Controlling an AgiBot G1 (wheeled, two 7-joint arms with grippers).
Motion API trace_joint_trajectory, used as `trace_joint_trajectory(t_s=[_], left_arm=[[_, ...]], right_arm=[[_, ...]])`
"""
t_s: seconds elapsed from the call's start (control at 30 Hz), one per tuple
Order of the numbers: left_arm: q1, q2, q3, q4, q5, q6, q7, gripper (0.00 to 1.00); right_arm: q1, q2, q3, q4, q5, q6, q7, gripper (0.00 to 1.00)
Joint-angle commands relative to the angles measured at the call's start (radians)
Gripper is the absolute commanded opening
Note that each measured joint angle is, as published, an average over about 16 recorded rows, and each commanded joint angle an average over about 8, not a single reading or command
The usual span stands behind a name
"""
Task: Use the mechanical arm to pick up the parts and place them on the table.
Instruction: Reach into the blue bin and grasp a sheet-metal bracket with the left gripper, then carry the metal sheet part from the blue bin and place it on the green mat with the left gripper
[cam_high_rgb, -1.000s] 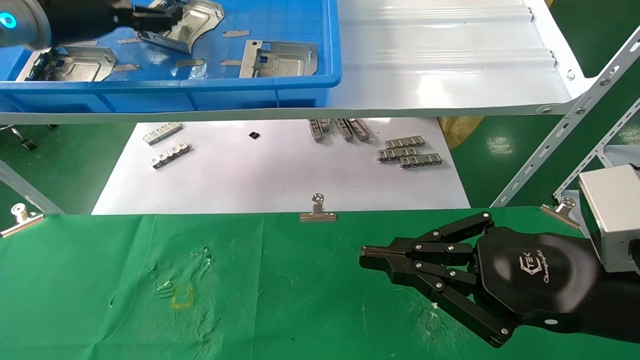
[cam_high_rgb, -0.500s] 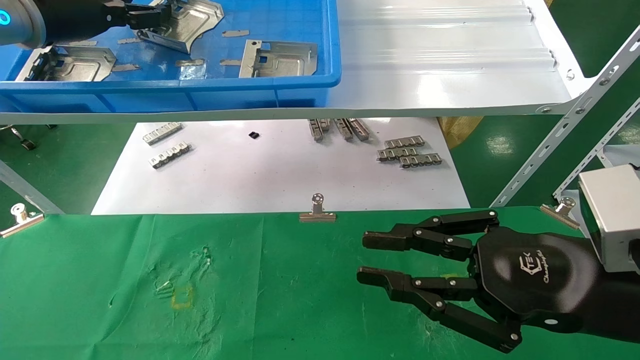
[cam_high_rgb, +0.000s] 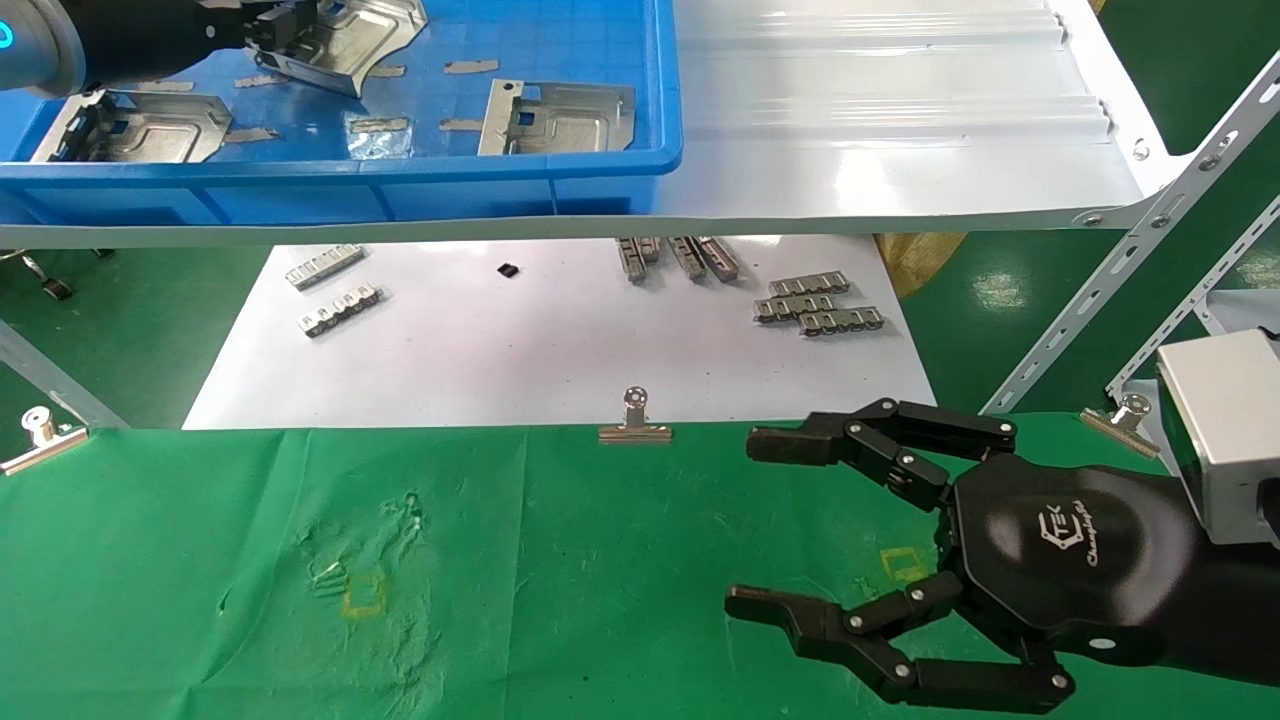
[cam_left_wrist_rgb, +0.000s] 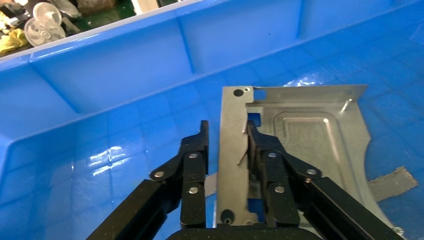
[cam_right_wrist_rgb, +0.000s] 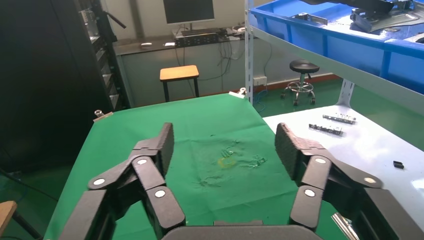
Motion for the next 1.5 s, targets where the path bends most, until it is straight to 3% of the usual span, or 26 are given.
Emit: trace_joint_trajectory(t_s=[0.03,0.33,0.67,0.8,0.97,1.23,1.33,1.5], left_arm=[[0.000,0.000,-0.002,-0.002,-0.002,-0.001,-0.001,0.00],[-0.025,-0.051,-0.039,-0.060,-0.060,0.208,0.042,0.00],[-0.030,-0.150,-0.049,-0.158,-0.110,0.765,0.156,0.00],[0.002,-0.177,-0.036,-0.213,-0.139,0.894,0.196,0.00],[0.100,-0.233,0.017,-0.394,-0.226,0.910,0.203,0.00],[0.283,-0.395,0.181,-0.749,-0.390,0.896,0.224,0.00],[0.316,-0.411,0.232,-0.734,-0.378,0.882,0.310,0.00],[0.363,-0.388,0.275,-0.564,-0.318,0.831,0.529,0.00]], right_arm=[[0.000,0.000,0.000,0.000,0.000,0.000,0.000,1.00],[0.000,0.000,0.000,0.000,0.000,0.000,0.000,1.00],[0.000,0.000,0.000,0.000,0.000,0.000,0.000,1.00],[0.000,0.000,0.000,0.000,0.000,0.000,0.000,1.00],[0.000,0.000,0.000,0.000,0.000,0.000,0.000,1.00],[0.000,0.000,0.000,0.000,0.000,0.000,0.000,1.00],[0.000,0.000,0.000,0.000,0.000,0.000,0.000,1.00],[0.000,0.000,0.000,0.000,0.000,0.000,0.000,1.00]])
